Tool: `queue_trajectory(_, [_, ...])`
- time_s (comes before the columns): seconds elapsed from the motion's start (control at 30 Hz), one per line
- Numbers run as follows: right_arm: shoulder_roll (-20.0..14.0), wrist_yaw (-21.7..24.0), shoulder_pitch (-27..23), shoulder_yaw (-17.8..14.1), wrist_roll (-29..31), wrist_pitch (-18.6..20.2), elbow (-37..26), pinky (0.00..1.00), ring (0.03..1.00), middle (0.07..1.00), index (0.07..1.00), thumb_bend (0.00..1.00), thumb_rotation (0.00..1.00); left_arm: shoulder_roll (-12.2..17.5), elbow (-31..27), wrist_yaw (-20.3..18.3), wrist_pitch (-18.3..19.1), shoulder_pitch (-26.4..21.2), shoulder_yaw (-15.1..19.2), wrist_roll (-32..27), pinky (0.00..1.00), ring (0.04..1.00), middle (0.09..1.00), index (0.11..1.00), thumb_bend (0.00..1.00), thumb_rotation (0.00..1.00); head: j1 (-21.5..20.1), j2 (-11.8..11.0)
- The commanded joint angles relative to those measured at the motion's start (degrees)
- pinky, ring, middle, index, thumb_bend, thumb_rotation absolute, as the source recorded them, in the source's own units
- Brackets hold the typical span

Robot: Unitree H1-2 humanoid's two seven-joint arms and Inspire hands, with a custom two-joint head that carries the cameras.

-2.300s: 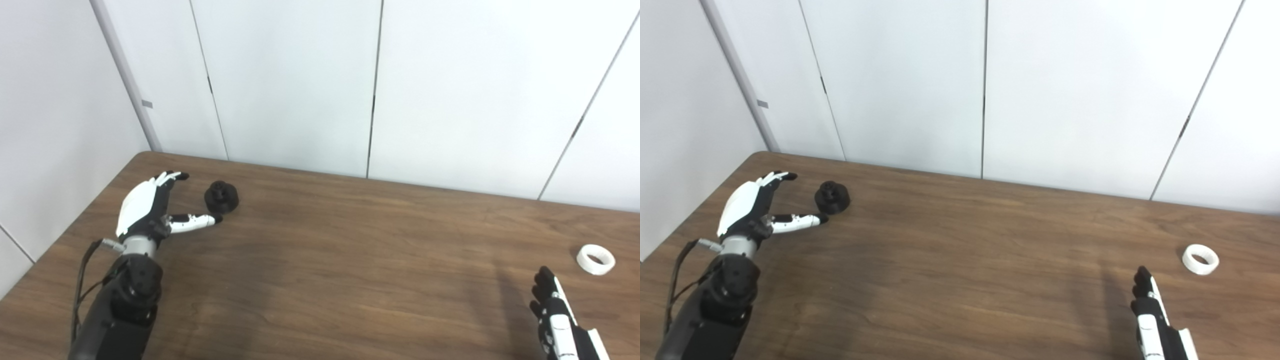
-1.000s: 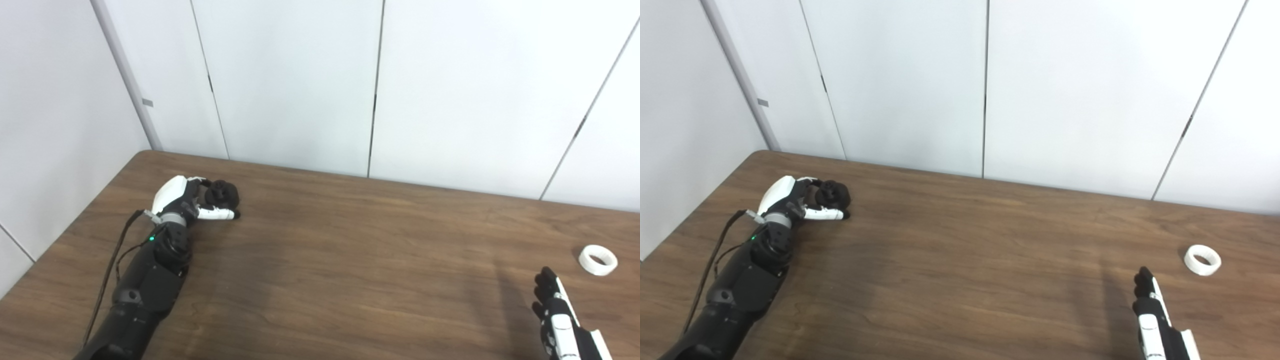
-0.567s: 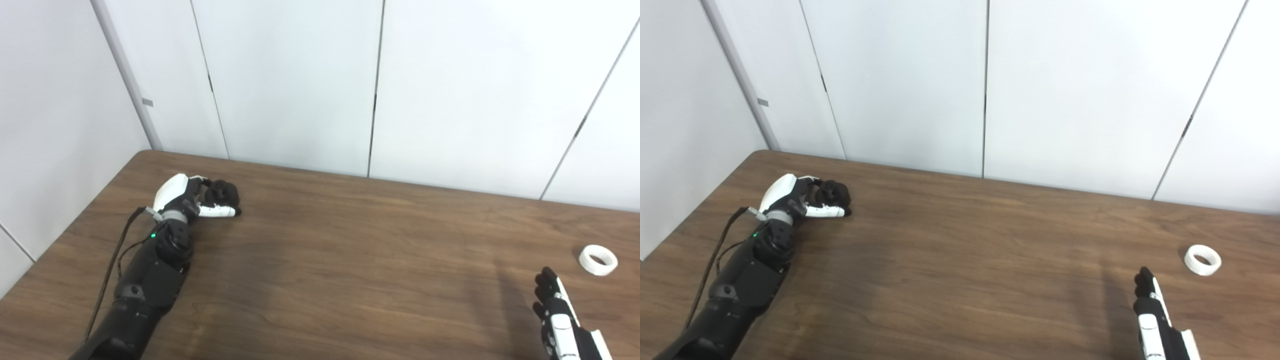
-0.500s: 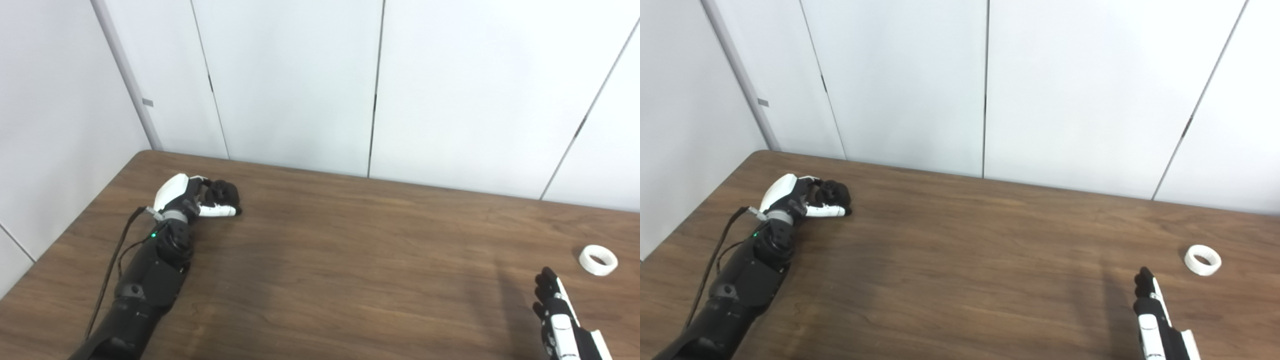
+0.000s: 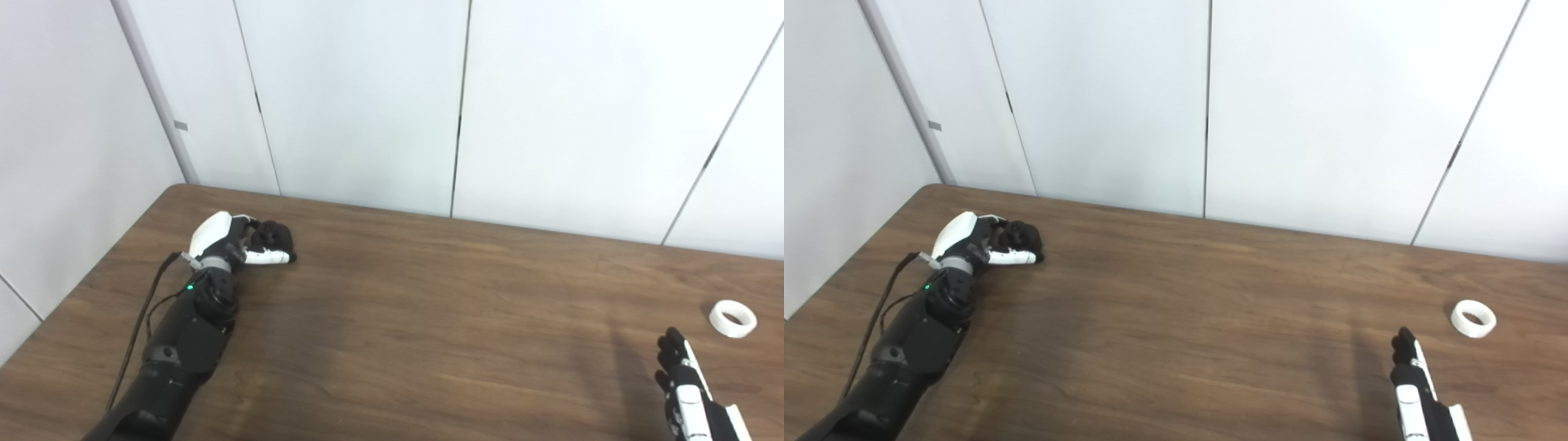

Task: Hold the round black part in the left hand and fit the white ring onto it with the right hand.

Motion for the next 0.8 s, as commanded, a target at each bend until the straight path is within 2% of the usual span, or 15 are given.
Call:
queue_trajectory(0.0, [-0.6,-0.1,2.6,0.3,0.4,-1.4,-2.2,1.0,1.0,0.99,1.0,0.32,1.0,2.2,0.0,0.9,-0.8,-2.6,-0.3,0.1,1.0,0.982,0.905,0.731,0.95,0.3,0.0,0.1])
queue_trajectory(0.2, [-0.5,0.0,2.6,0.1,1.1,-0.8,-2.6,1.0,1.0,0.995,1.0,0.3,1.0,2.4,0.9,2.0,-2.1,-2.5,-0.5,-0.1,1.0,0.974,0.889,0.664,0.89,0.23,0.0,0.1])
queue_trajectory(0.37, [-0.5,-0.1,2.7,0.0,1.5,-0.9,-2.7,1.0,1.0,0.993,1.0,0.29,1.0,1.8,1.8,4.4,-4.8,-2.1,0.8,-1.8,1.0,0.951,0.846,0.582,0.85,0.13,0.0,0.1])
queue_trajectory(0.4, [-0.5,-0.2,2.6,0.0,1.4,-1.0,-2.6,1.0,1.0,0.992,1.0,0.29,1.0,1.7,1.9,4.8,-5.1,-2.0,1.1,-2.2,1.0,0.942,0.838,0.526,0.66,0.09,-0.1,0.1])
queue_trajectory(0.43, [-0.5,-0.2,2.6,0.0,1.4,-1.0,-2.6,1.0,1.0,0.991,1.0,0.29,1.0,1.6,2.0,5.0,-5.2,-2.0,1.2,-2.5,0.97,0.936,0.834,0.507,0.59,0.07,-0.1,0.1])
queue_trajectory(0.5, [-0.6,-0.3,2.5,-0.1,1.3,-1.1,-2.5,1.0,1.0,0.99,1.0,0.3,1.0,1.6,2.5,5.3,-5.6,-2.0,0.9,-2.4,0.92,0.926,0.83,0.49,0.54,0.06,0.0,0.1])
queue_trajectory(0.77, [-0.5,-0.4,2.2,-0.5,1.8,-1.8,-2.3,1.0,1.0,0.985,1.0,0.32,1.0,2.0,4.2,6.6,-7.6,-2.0,-0.8,-1.4,0.85,0.9,0.797,0.484,0.52,0.05,-0.1,0.2])
